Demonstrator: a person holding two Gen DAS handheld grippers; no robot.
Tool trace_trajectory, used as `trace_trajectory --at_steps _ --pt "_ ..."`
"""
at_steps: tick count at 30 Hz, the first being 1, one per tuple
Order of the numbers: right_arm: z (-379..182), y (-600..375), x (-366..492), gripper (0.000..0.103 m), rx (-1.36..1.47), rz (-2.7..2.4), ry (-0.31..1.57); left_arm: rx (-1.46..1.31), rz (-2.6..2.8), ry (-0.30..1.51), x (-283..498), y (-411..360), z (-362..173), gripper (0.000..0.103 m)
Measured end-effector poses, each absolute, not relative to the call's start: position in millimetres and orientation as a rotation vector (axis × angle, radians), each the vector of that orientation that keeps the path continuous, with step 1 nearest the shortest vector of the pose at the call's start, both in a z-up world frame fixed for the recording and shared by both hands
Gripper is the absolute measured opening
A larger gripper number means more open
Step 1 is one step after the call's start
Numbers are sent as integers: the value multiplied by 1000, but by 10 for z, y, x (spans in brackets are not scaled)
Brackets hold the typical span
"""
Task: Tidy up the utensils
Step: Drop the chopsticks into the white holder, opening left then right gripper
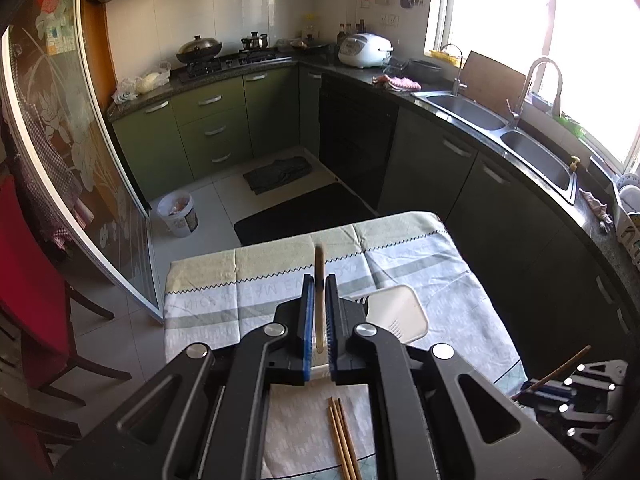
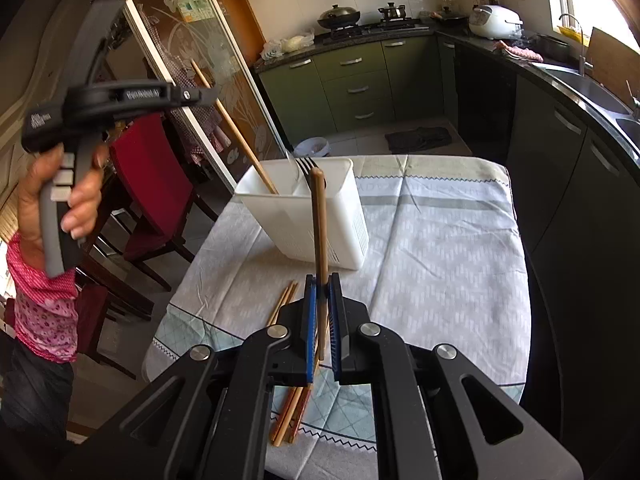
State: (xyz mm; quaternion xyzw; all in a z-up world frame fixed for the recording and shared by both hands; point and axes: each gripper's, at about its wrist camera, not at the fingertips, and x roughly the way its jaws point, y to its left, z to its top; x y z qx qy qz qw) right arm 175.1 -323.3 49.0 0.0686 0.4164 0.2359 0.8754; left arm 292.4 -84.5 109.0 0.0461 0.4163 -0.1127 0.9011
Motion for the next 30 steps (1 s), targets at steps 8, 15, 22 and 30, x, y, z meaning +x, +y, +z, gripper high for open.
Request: trace_trajectory --at_steps 8,15,22,30 --pt "1275 -3112 2131 7 174 475 693 76 -251 911 2830 -664 808 11" --pt "1267 -2817 2710 7 124 380 713 69 -270 863 2508 -491 895 24" --pt "639 -2550 3095 7 85 363 841 78 -298 910 2264 -419 701 29" --pt "456 -2593 3036 11 76 378 858 70 -319 989 2127 -443 344 39"
